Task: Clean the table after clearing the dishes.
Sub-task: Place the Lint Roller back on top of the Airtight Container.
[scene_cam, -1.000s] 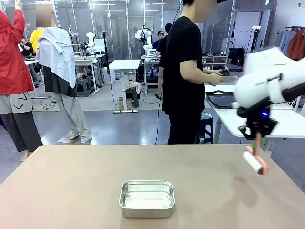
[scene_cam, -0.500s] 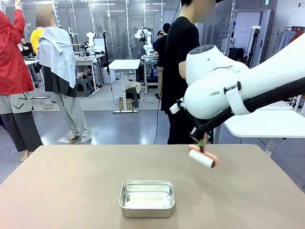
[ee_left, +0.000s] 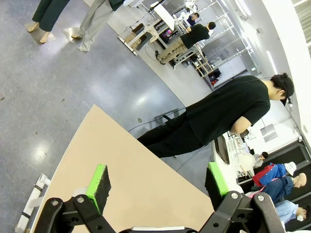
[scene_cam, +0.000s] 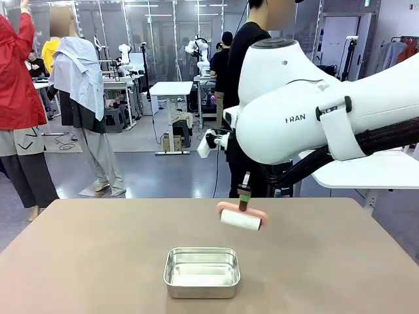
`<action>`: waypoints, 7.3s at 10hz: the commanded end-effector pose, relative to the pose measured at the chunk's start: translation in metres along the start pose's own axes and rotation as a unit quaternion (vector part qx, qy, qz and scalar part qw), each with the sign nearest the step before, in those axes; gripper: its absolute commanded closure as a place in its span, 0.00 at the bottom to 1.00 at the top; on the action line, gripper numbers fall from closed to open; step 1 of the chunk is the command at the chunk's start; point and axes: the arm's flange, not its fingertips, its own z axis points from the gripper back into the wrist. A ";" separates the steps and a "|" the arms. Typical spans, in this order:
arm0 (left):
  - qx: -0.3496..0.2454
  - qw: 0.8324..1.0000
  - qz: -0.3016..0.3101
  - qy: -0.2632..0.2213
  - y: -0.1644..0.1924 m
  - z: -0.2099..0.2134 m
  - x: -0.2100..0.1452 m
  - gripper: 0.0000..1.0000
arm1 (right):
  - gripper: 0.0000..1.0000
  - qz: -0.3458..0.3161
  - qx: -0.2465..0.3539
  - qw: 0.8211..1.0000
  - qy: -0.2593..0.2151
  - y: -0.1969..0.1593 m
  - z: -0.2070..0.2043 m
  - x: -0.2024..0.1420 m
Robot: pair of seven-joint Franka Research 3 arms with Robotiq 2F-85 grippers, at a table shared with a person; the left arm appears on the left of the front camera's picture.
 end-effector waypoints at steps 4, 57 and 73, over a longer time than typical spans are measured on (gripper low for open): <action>0.006 1.000 0.002 0.003 -0.001 0.002 0.000 0.00 | 0.80 0.115 0.088 0.989 -0.037 0.050 -0.019 0.038; 0.006 1.000 0.002 0.003 -0.001 0.002 0.000 0.00 | 0.00 0.030 0.174 0.984 -0.025 -0.030 -0.086 0.077; 0.006 1.000 0.002 0.003 -0.001 0.002 0.000 0.00 | 0.00 -0.791 0.226 0.305 -0.480 -0.015 -0.024 -0.522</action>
